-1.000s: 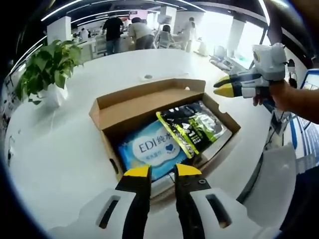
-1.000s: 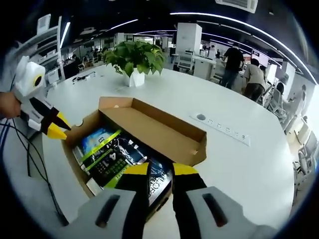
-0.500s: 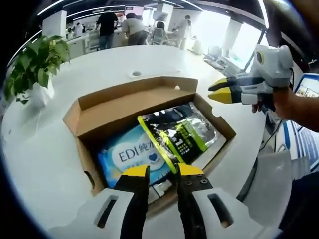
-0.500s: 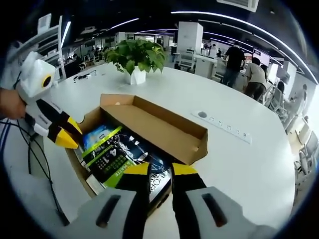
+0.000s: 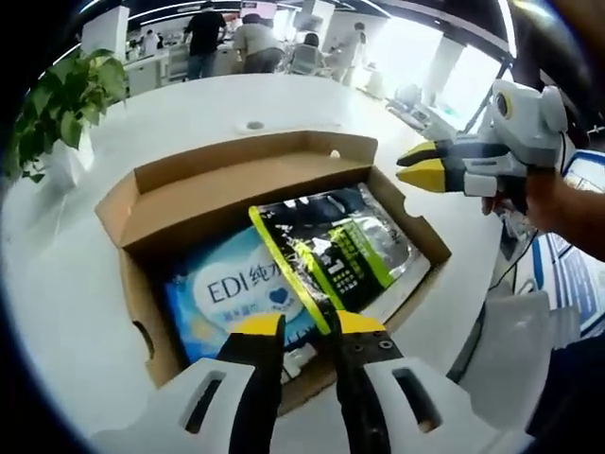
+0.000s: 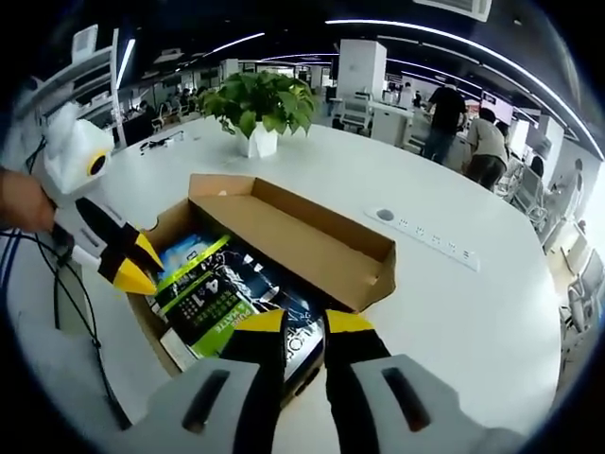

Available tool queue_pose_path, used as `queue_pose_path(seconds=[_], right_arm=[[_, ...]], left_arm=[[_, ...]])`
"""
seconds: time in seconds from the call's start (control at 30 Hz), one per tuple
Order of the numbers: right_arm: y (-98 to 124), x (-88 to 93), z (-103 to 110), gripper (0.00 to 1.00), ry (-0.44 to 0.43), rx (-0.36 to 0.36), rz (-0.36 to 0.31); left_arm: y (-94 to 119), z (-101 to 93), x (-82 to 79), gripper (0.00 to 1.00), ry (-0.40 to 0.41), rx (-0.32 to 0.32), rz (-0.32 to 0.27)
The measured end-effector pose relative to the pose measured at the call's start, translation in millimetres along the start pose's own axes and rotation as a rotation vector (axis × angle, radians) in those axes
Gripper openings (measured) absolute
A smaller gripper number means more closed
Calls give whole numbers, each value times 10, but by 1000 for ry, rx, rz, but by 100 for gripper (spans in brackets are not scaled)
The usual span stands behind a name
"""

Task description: Operate the shoe box by opening the lid, removing the specified soft item, and placing it in the target area until the item is outside and the box remains undamaged.

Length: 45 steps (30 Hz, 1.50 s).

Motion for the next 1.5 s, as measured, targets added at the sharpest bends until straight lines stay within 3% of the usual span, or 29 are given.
queue_pose_path(seconds=[0.27, 0.77, 1.5], right_arm=[[-33, 33, -11, 12, 0, -2, 7], [-78, 53, -1, 12, 2, -10, 12], [-258, 65, 22, 14, 2, -30, 52]], left_arm=[[-101, -32, -9, 15, 30, 26, 3], [-170, -53, 51, 0, 121, 60, 35], [-94, 49, 155, 0, 147, 41, 51]])
Point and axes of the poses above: the point that each gripper's makers call its tool centre point, and the gripper's own axes: y roughly backward along the fingers, z roughly to its left, x roughly out of its underside, the point moved 7 cm from there along y, roughly backward along the fingers, and after that the axes turned 2 degrees about -y, right-handed, at the moved point
